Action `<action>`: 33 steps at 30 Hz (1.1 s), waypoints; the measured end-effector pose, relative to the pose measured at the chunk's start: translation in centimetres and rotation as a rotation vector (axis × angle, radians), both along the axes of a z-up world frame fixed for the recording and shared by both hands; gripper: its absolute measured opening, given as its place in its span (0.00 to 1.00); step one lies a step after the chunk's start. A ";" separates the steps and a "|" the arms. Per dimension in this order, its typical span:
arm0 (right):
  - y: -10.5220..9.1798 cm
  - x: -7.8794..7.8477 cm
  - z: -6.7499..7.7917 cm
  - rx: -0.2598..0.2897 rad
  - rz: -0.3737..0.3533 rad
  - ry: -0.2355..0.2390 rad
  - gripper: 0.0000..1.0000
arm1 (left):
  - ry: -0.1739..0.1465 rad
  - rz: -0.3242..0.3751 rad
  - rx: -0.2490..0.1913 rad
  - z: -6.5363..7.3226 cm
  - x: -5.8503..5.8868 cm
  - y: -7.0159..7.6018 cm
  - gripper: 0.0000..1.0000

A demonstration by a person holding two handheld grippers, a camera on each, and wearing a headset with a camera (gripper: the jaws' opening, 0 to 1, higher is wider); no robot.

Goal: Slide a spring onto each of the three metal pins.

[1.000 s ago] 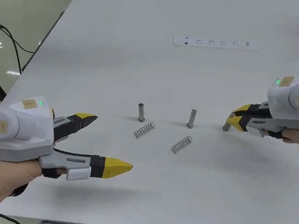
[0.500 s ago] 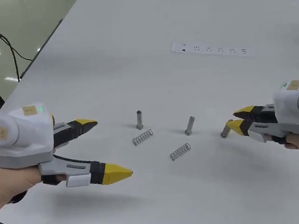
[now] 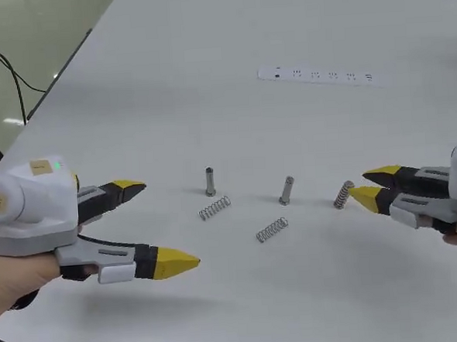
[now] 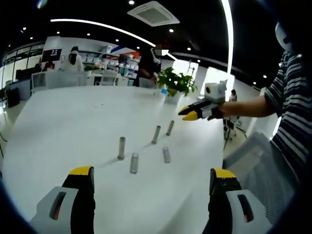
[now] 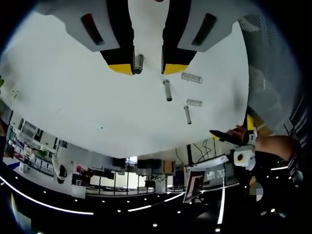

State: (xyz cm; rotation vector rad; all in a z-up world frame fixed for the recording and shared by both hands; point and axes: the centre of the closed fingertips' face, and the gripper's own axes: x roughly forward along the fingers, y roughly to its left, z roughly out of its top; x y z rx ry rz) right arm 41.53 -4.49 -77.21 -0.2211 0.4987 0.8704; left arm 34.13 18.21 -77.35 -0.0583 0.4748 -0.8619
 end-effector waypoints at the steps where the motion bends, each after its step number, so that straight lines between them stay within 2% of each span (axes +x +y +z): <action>1: 0.0 -0.2 0.0 0.061 -0.032 0.035 0.20 | 0.000 0.002 -0.001 0.0 0.0 0.1 0.95; 2: -0.2 -0.4 -0.2 0.105 -0.063 0.063 0.20 | 0.000 0.003 -0.001 -0.1 0.0 0.2 0.95; 3: -0.4 -0.6 -0.6 0.110 -0.072 0.075 0.20 | 0.001 0.004 -0.001 -0.1 0.0 0.2 0.95; 5: -0.8 -1.1 -1.5 0.082 -0.066 0.080 0.19 | 0.000 0.004 -0.002 -0.1 0.0 0.2 0.95; 8: -0.7 -2.0 -2.3 0.068 -0.058 0.099 0.19 | 0.001 0.005 -0.002 -0.1 -0.1 0.2 0.95; 12: -0.5 -2.8 -2.7 0.061 -0.043 0.108 0.19 | 0.004 0.007 -0.001 -0.2 -0.1 0.2 0.95; 21: -0.3 -3.2 -3.1 0.046 -0.023 0.116 0.19 | 0.001 0.016 -0.009 -0.1 0.0 0.4 0.95; 26: 0.0 -3.5 -3.4 0.001 0.022 0.108 0.19 | 0.000 0.024 -0.010 0.0 0.1 0.6 0.95; 28: 0.1 -3.7 -3.8 -0.033 0.040 0.123 0.17 | -0.001 0.025 -0.011 -0.1 0.0 0.6 0.95; 30: 0.6 -4.1 -4.1 -0.056 0.083 0.124 0.17 | -0.001 0.022 -0.012 -0.1 0.0 0.5 0.95; 33: 1.5 -4.5 -4.4 -0.124 0.169 0.100 0.18 | -0.002 0.018 -0.011 -0.2 -0.2 0.4 0.95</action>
